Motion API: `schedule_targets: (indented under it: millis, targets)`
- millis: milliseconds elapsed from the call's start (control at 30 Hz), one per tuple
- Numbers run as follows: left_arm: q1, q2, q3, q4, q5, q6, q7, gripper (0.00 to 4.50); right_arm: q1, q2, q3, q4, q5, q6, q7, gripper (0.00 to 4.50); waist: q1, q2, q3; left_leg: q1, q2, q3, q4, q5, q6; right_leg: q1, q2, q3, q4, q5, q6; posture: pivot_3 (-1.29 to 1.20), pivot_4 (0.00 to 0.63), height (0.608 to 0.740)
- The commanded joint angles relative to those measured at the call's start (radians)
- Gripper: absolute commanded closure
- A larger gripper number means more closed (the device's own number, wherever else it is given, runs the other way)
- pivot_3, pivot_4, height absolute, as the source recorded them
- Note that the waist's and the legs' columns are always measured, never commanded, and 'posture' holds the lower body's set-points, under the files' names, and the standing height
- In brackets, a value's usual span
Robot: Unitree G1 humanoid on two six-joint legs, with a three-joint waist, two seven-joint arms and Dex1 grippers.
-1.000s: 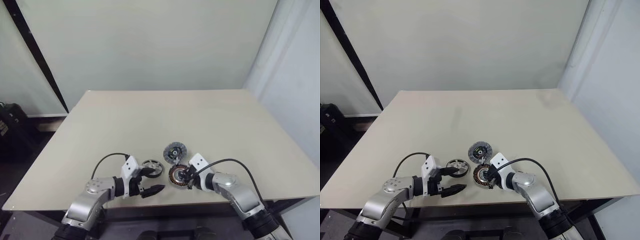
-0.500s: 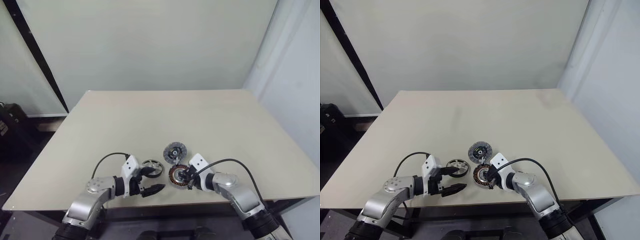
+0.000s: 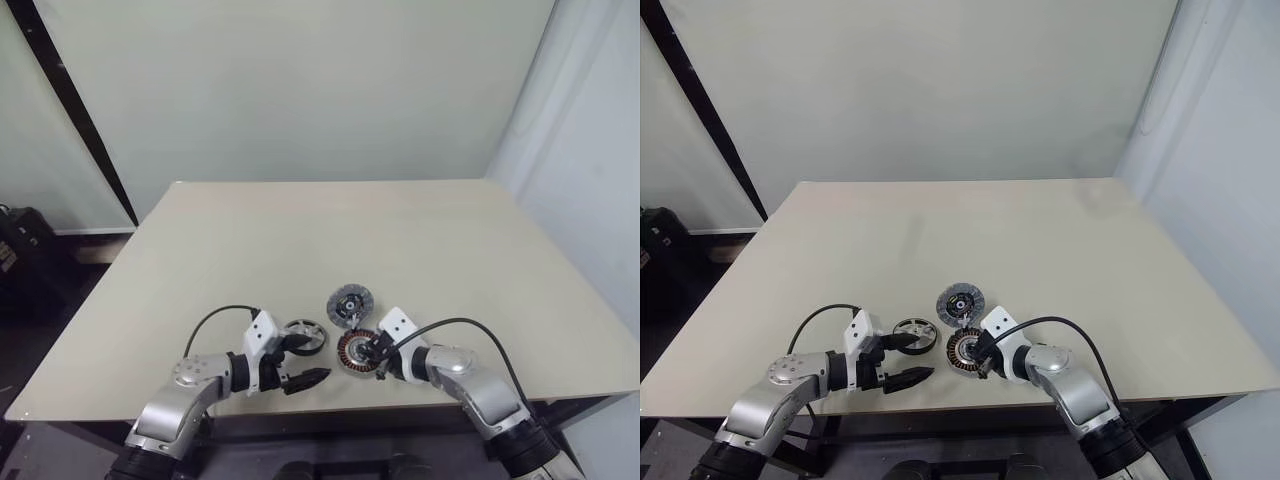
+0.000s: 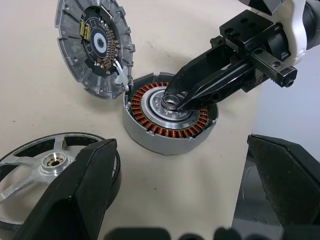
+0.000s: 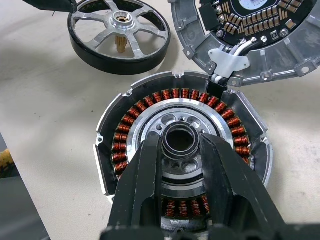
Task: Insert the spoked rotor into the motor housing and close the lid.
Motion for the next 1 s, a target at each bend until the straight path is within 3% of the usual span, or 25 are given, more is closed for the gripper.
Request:
schedule_targets:
  millis: [33,100,133,400,533,633,933,1000]
  targets:
    - [-0.021,-0.002,0.011,-0.012,-0.001,-0.018,-0.003,0.00,-0.010,-0.001,0.003,-0.021,-0.016,-0.011,0.000,3.70,0.000,0.000,0.000,0.000,0.000,0.000,0.000,0.000,0.000,0.000,0.000,0.000,0.000,0.000,0.000,0.00,0.000,0.740]
    - [-0.021,-0.003,0.011,-0.012,-0.001,-0.018,-0.003,0.00,-0.011,-0.001,0.004,-0.022,-0.015,-0.006,0.001,3.70,0.000,0.000,0.000,0.000,0.000,0.000,0.000,0.000,0.000,0.000,0.000,0.000,0.000,0.000,0.000,0.00,0.000,0.740]
    - [-0.021,-0.003,0.011,-0.011,-0.001,-0.018,-0.003,0.00,-0.011,-0.001,0.005,-0.024,-0.013,0.001,0.002,3.14,0.000,0.000,0.000,0.000,0.000,0.000,0.000,0.000,0.000,0.000,0.000,0.000,0.000,0.000,0.000,0.00,0.000,0.740]
    - [-0.023,-0.004,0.012,-0.011,-0.002,-0.016,0.000,0.00,-0.007,0.026,-0.038,-0.059,0.024,0.009,-0.014,0.76,0.000,0.000,0.000,0.000,0.000,0.000,0.000,0.000,0.000,0.000,0.000,0.000,0.000,0.000,0.000,0.00,0.000,0.740]
    - [-0.024,-0.005,0.013,-0.009,-0.002,-0.015,0.000,0.00,-0.010,0.037,-0.073,-0.119,0.059,0.037,-0.010,0.76,0.000,0.000,0.000,0.000,0.000,0.000,0.000,0.000,0.000,0.000,0.000,0.000,0.000,0.000,0.000,0.00,0.000,0.740]
    - [-0.024,-0.006,0.013,-0.008,-0.002,-0.015,0.000,0.00,-0.011,0.043,-0.080,-0.138,0.063,0.043,-0.018,1.39,0.000,0.000,0.000,0.000,0.000,0.000,0.000,0.000,0.000,0.000,0.000,0.000,0.000,0.000,0.000,0.00,0.000,0.740]
    - [-0.022,-0.006,0.019,-0.014,-0.007,-0.013,0.004,0.00,-0.020,0.055,-0.030,0.000,-0.017,-0.030,-0.053,4.37,0.000,0.000,0.000,0.000,0.000,0.000,0.000,0.000,0.000,0.000,0.000,0.000,0.000,0.000,0.000,0.00,0.000,0.740]
    - [-0.020,-0.005,0.022,-0.016,-0.008,-0.012,0.005,0.00,-0.023,0.059,-0.027,0.048,-0.032,-0.047,-0.061,4.44,0.000,0.000,0.000,0.000,0.000,0.000,0.000,0.000,0.000,0.000,0.000,0.000,0.000,0.000,0.000,0.00,0.000,0.740]
